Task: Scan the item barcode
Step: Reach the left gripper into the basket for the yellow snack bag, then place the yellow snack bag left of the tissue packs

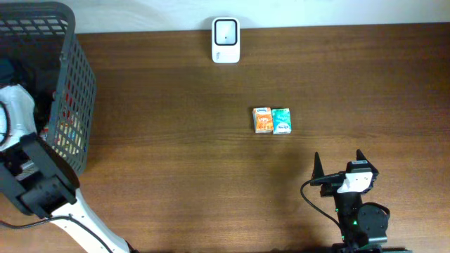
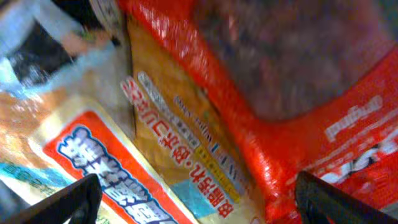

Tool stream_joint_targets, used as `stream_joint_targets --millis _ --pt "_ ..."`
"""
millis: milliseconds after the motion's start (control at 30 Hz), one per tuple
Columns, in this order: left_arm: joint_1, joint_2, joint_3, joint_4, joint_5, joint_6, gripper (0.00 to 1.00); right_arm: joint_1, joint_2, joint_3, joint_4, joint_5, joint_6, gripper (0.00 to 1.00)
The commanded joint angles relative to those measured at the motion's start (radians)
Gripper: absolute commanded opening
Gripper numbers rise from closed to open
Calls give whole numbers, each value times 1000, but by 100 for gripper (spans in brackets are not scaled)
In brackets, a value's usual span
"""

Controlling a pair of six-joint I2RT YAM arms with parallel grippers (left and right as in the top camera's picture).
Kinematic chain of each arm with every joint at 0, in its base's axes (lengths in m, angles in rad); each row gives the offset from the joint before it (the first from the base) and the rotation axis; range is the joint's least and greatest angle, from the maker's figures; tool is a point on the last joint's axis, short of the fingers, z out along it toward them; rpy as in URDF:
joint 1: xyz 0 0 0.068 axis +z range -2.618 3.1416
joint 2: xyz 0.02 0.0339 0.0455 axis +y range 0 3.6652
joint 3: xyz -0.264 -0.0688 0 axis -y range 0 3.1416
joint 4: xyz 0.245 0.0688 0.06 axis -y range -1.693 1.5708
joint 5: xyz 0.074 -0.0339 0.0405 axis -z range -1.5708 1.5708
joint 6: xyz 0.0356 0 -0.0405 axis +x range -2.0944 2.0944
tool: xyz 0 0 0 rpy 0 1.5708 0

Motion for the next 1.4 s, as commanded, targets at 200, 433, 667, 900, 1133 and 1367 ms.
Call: stream_joint_targets --millis 200,433,667,900,1133,1367 --pt "-10 -7 -204 45 -12 -49 14 -6 -5 -9 -2 9 0 99" --pt "-11 -21 339 -297 -11 -49 0 -6 -5 -9 -2 9 1 98" --pt "-80 -23 945 -476 275 141 0 -6 -5 -9 -2 9 1 99" --pt "-592 -19 1173 -580 348 457 0 -6 -5 -9 -2 9 1 99" --pt "-1027 -16 380 -360 330 595 0 -6 -5 -9 -2 9 1 99" --pt "-1077 -18 14 10 310 712 87 -6 -5 -9 -2 9 1 98"
